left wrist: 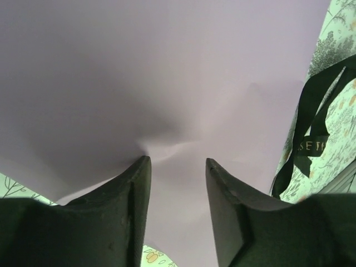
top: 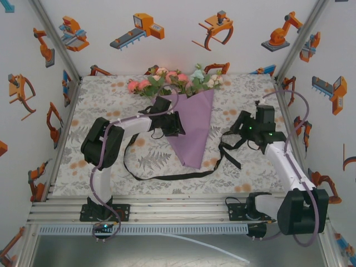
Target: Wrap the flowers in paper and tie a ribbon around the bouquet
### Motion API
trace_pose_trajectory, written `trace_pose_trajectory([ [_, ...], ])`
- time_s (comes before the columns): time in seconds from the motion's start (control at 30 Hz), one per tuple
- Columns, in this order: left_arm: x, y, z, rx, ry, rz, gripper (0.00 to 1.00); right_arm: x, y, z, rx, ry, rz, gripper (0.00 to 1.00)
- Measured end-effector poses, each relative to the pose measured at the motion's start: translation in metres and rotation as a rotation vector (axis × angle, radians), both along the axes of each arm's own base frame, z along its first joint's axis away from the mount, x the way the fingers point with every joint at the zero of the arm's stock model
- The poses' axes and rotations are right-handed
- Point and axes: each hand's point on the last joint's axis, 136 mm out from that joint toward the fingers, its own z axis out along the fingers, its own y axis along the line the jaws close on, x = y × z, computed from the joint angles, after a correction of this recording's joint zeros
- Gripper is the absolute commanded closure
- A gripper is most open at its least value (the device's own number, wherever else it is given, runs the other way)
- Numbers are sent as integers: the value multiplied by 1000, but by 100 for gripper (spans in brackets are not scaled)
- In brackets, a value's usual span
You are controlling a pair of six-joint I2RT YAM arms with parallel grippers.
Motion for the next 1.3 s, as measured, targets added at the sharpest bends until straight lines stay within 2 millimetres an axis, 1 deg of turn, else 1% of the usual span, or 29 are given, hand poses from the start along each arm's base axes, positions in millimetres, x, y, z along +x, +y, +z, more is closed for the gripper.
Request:
trace_pose_trajectory([
  [0.07,0,-2,6,-22,-3,-3,49,-6,47,-2,52,6,150,46],
  [0.13,2,-3,16,-47,-10,2,48,-13,79,-12,70,38,241,45],
  [0.17,4,-3,22,-62,-17,6,47,-16,89,-20,74,64,265,39],
  [0.2,5,-3,29,-75,-24,10,46,-17,94,-26,78,84,270,32],
  [0.23,7,-2,37,-88,-36,19,44,-15,96,-31,82,97,266,26],
  [0.27,9,-1,45,-99,-49,27,44,-12,98,-35,87,101,265,17],
  [0.33,13,3,58,-108,-79,46,43,-2,100,-45,104,107,267,14],
  [0.37,16,6,64,-112,-93,55,43,3,101,-51,117,116,271,14],
  [0.43,21,10,67,-108,-109,72,43,15,99,-67,148,140,258,19],
  [0.5,24,15,63,-91,-104,89,43,28,93,-86,165,165,231,24],
  [0.57,27,21,57,-70,-99,107,43,38,89,-105,165,203,212,26],
  [0.63,29,26,52,-49,-95,126,42,50,92,-111,178,198,221,31],
  [0.73,32,38,45,-3,-88,165,42,63,101,-109,205,165,245,36],
  [0.8,32,49,39,37,-74,203,40,68,105,-108,216,154,251,39],
  [0.97,26,77,16,113,-21,283,37,70,110,-114,229,159,250,41],
  [1.03,26,83,14,127,-9,297,35,70,114,-114,236,157,259,41],
  [1.17,33,90,13,137,-17,322,33,68,121,-114,242,158,268,42],
  [1.3,42,93,5,108,-1,328,39,69,123,-115,248,158,267,44],
])
